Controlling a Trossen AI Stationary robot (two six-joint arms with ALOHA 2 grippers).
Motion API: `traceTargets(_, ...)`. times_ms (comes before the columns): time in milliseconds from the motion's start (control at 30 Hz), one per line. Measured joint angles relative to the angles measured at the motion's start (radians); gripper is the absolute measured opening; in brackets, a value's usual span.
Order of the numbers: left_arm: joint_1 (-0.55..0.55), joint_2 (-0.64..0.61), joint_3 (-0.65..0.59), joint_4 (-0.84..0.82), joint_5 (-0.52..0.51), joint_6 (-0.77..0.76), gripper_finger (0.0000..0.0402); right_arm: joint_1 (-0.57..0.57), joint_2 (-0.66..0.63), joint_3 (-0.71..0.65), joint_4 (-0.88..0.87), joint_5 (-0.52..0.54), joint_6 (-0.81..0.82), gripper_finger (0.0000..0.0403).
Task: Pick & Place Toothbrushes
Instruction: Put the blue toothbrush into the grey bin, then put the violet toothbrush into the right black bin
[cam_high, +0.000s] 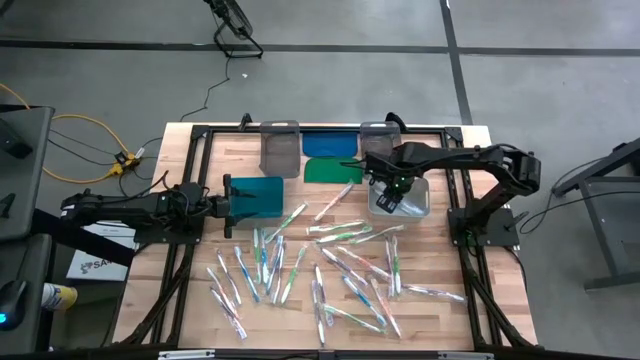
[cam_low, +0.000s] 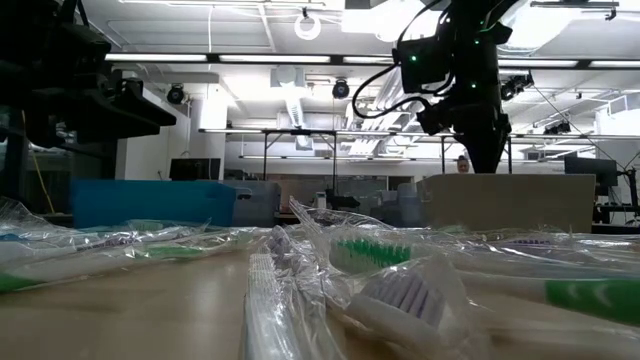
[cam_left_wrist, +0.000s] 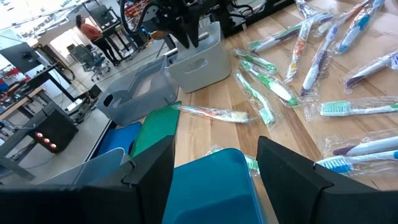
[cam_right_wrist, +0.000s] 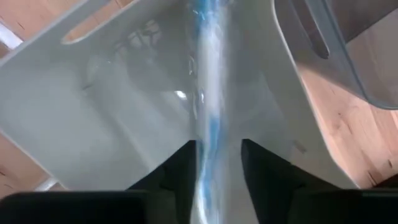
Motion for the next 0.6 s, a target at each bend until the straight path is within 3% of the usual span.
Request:
traceTargets(233, 0.0, 0.0, 0.0, 0.0, 0.0, 0.0, 0.0219, 0.0, -0.003, 0.017, -0.061, -0.086, 0.059, 0.0188)
traceTargets(433, 0.0, 0.0, 0.0, 0.0, 0.0, 0.0, 0.0219, 0.041, -0.013, 0.076, -0.201, -0.212, 0.171, 0.0191)
traceTargets(600, 0.0, 0.0, 0.0, 0.0, 0.0, 0.0, 0.0219, 0.172, -0.027, 0.077, -0.247, -0.209, 0.285, 0.0188)
